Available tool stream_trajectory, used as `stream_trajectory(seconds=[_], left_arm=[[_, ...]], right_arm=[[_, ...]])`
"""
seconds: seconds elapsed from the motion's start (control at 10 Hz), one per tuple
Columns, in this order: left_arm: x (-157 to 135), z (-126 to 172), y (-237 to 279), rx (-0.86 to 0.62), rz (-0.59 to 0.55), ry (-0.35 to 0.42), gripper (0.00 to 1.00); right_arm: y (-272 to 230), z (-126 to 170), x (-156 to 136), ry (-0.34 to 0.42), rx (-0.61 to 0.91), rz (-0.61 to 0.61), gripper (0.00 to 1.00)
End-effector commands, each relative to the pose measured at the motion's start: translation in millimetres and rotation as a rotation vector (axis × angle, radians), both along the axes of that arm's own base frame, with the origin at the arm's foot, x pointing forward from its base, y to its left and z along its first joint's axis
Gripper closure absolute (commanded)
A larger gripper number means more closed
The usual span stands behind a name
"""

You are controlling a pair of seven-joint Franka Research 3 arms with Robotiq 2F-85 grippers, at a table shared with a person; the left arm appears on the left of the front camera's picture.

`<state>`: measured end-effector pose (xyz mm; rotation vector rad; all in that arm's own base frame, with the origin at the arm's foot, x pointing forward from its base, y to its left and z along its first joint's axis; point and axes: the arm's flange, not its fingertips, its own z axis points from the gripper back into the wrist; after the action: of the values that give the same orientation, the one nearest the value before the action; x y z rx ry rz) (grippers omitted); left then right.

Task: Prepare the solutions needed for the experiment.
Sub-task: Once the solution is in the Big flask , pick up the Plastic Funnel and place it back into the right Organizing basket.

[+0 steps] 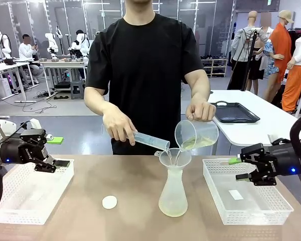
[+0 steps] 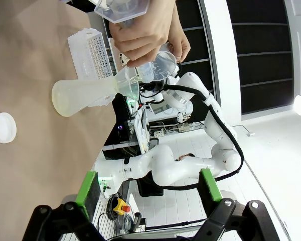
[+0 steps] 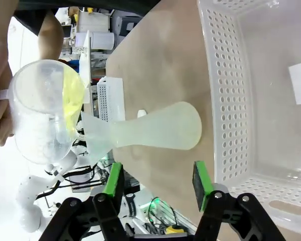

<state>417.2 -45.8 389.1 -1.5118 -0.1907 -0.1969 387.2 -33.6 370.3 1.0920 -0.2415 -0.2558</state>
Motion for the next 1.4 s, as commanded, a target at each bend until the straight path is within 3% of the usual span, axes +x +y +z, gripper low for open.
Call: stream_trajectory(seconds=[0.0,0.5,1.3], left_arm=[[1,3,-2,-0.015,0.009,-0.003,0.0],[1,3,-2,-0.015,0.009,-0.003,0.0],[1,3,-2,-0.015,0.009,-0.003,0.0]], right_arm=[[8,-9,-15,0.002,0.014,0.012,0.3],[14,-9,-5,0.042,0.16,0.055,0.3],[16,-13,4,0.016,0.299,0.075,0.3]])
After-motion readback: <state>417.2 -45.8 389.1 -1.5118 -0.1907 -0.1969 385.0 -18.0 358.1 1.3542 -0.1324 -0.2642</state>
